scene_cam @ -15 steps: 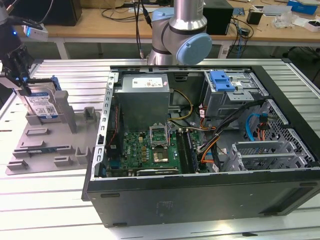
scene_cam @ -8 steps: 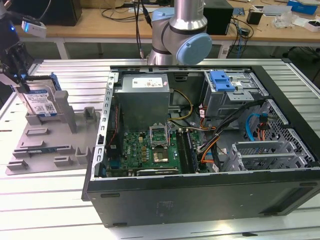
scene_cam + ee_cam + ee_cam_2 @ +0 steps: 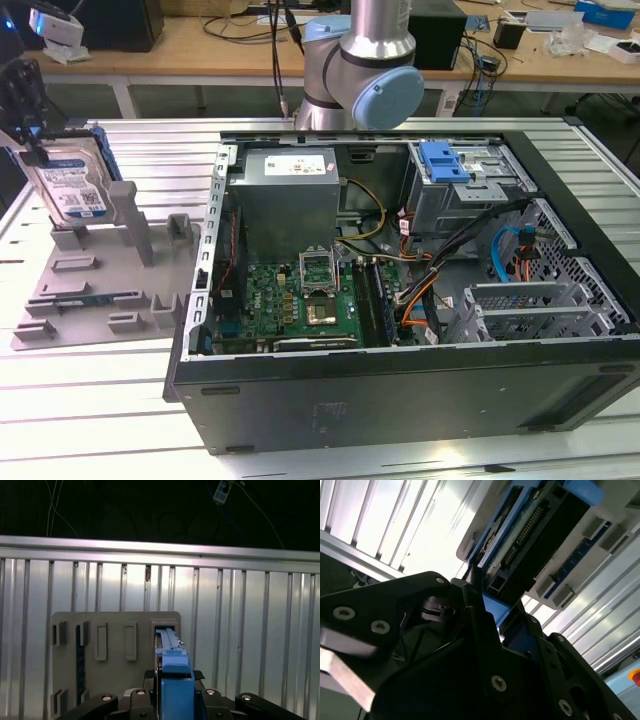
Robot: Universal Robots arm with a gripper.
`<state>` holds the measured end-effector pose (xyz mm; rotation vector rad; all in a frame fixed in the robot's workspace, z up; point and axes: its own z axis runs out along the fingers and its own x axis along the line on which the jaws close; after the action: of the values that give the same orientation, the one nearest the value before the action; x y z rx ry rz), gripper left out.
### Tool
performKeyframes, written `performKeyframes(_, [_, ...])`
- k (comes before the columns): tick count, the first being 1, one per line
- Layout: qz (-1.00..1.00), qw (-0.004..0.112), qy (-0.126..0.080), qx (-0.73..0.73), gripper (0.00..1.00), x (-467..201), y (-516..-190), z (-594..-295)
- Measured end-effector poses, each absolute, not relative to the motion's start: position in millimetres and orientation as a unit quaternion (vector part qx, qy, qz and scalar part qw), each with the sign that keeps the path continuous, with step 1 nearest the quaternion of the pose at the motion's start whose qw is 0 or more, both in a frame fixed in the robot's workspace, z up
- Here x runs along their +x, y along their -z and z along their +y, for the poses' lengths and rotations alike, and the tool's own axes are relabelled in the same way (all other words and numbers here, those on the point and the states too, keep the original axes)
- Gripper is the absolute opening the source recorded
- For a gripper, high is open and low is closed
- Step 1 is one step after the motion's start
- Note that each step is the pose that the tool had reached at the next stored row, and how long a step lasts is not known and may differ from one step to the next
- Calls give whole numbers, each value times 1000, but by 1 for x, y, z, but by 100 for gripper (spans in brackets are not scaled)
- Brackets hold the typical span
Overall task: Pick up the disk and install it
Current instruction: 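Pick up the disk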
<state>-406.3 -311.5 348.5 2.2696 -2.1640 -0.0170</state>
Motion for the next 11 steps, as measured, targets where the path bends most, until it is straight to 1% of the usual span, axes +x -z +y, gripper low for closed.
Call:
performKeyframes(5, [-690,3,5,724,37,-406,-372,-311])
performKeyframes(11, [-690,3,5,724,37,-405,-393,-311])
